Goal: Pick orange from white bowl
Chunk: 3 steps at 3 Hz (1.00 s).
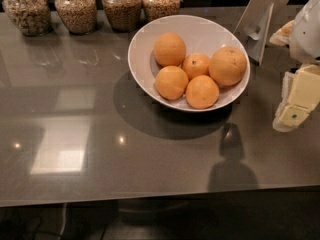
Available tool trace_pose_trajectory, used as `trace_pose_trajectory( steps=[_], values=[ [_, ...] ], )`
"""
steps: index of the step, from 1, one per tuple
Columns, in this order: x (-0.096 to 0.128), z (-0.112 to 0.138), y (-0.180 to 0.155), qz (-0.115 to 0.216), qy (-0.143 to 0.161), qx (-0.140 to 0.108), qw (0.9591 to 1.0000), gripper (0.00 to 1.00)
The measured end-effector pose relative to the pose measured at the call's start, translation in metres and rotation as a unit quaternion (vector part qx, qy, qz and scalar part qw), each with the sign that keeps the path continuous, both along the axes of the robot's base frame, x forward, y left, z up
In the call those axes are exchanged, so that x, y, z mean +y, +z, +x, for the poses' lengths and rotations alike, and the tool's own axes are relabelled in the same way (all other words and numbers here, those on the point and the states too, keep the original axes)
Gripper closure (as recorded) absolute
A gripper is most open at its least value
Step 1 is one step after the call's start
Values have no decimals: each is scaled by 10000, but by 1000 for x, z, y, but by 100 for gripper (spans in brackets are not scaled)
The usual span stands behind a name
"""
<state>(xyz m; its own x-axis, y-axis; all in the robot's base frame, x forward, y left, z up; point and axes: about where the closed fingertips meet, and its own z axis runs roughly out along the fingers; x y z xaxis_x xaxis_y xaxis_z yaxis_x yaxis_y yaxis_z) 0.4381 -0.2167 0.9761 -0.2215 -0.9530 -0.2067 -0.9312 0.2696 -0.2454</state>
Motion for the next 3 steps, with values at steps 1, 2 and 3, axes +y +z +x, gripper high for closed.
trace_pose_trajectory(
  steps=[1, 2, 3],
  values=[
    [0, 0, 0, 0, 1, -2, 10000, 0],
    [-2, 14, 3, 55, 99, -343, 9993, 0],
    [-5, 47, 6, 220, 310, -879, 9954, 0]
  ],
)
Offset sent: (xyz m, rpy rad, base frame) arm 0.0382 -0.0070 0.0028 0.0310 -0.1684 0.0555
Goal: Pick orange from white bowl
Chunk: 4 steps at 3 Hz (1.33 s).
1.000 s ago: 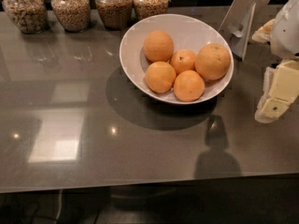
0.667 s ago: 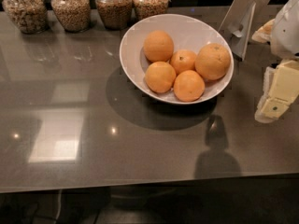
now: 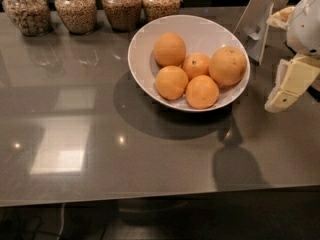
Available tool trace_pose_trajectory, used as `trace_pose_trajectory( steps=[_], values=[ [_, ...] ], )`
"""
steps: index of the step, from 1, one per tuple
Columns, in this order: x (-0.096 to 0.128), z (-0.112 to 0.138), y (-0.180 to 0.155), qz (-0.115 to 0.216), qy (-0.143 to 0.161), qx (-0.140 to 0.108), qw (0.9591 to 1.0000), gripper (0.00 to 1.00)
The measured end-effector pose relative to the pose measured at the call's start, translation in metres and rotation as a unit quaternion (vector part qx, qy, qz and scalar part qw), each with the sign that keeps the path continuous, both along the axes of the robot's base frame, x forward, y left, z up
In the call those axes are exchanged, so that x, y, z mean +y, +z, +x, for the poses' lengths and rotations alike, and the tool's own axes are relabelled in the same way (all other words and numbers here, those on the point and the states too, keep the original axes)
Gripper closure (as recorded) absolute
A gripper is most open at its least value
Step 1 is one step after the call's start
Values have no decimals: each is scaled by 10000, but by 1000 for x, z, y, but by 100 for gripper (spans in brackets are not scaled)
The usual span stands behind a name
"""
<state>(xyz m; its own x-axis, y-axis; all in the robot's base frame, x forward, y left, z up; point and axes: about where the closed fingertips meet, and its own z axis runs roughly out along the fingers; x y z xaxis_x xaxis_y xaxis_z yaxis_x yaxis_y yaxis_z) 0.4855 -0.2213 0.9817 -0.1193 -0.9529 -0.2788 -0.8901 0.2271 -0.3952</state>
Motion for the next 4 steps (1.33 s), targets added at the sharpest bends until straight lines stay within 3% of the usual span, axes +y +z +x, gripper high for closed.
trace_pose_trajectory(
  steps=[1, 2, 3, 4],
  values=[
    [2, 38, -1, 263, 293, -358, 9986, 0],
    [15, 80, -8, 527, 627, -499, 9954, 0],
    [33, 93, -20, 643, 862, -356, 9936, 0],
    [47, 99, -34, 719, 1011, -162, 9921, 12]
  ],
)
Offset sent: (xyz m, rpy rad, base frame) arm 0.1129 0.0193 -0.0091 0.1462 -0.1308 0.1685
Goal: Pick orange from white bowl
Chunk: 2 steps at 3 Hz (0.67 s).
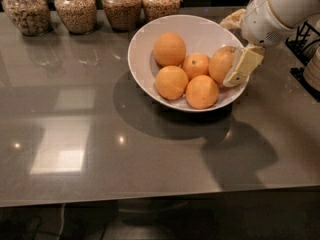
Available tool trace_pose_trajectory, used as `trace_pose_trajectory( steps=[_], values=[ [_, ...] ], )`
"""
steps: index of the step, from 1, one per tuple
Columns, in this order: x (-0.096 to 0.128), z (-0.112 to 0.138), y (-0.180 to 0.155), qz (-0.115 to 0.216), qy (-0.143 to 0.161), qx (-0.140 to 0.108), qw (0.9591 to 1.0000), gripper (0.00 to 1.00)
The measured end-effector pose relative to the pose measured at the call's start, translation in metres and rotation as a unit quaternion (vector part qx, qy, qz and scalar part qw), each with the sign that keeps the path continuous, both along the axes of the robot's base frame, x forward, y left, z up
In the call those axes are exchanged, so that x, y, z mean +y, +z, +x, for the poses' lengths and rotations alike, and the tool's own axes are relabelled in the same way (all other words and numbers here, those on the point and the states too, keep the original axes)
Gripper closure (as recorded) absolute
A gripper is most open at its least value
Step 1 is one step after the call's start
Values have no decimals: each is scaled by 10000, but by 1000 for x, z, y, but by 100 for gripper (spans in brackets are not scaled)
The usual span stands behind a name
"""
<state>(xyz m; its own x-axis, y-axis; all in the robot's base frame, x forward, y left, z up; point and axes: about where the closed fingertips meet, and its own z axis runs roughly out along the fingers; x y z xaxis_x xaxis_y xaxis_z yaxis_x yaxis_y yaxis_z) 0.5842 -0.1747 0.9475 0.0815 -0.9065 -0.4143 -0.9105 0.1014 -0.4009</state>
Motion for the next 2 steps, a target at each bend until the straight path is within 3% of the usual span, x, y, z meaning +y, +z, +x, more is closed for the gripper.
trace_pose_trajectory(
  steps=[1, 2],
  values=[
    [8, 2, -15, 21, 94, 178, 9998, 22],
    [8, 5, -27, -10, 93, 302, 9995, 22]
  ],
)
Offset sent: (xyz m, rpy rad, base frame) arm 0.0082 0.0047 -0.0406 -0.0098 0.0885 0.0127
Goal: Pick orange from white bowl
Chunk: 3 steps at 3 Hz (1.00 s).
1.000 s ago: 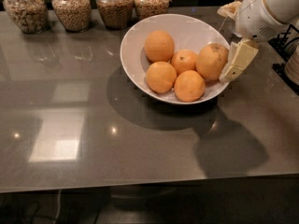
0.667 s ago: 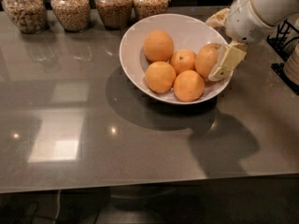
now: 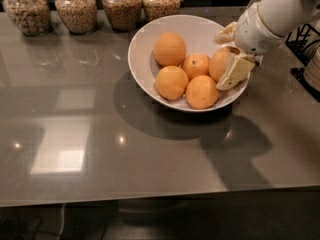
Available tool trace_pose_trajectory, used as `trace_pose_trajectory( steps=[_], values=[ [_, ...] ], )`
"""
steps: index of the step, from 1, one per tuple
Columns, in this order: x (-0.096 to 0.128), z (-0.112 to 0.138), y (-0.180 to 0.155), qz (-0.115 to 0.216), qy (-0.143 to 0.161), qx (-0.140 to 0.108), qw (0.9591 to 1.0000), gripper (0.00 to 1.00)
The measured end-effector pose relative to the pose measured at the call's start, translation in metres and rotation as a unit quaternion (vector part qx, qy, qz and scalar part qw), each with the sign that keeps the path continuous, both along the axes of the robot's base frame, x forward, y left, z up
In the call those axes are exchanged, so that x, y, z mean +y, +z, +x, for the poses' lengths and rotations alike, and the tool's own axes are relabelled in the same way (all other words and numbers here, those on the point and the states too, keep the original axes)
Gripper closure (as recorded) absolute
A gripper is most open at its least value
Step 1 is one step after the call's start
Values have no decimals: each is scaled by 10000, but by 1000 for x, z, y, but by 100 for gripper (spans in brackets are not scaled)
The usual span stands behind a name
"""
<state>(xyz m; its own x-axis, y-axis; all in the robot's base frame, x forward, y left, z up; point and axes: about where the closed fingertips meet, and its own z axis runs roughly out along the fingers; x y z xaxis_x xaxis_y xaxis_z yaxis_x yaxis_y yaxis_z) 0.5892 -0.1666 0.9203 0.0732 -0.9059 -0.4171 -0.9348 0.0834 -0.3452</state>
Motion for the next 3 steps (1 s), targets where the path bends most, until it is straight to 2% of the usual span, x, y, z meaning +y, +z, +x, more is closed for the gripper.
trace_pose_trajectory(
  steps=[2, 3],
  values=[
    [-11, 9, -18, -371, -44, 98, 9993, 22],
    [-16, 13, -20, -542, -49, 103, 9985, 29]
  ],
)
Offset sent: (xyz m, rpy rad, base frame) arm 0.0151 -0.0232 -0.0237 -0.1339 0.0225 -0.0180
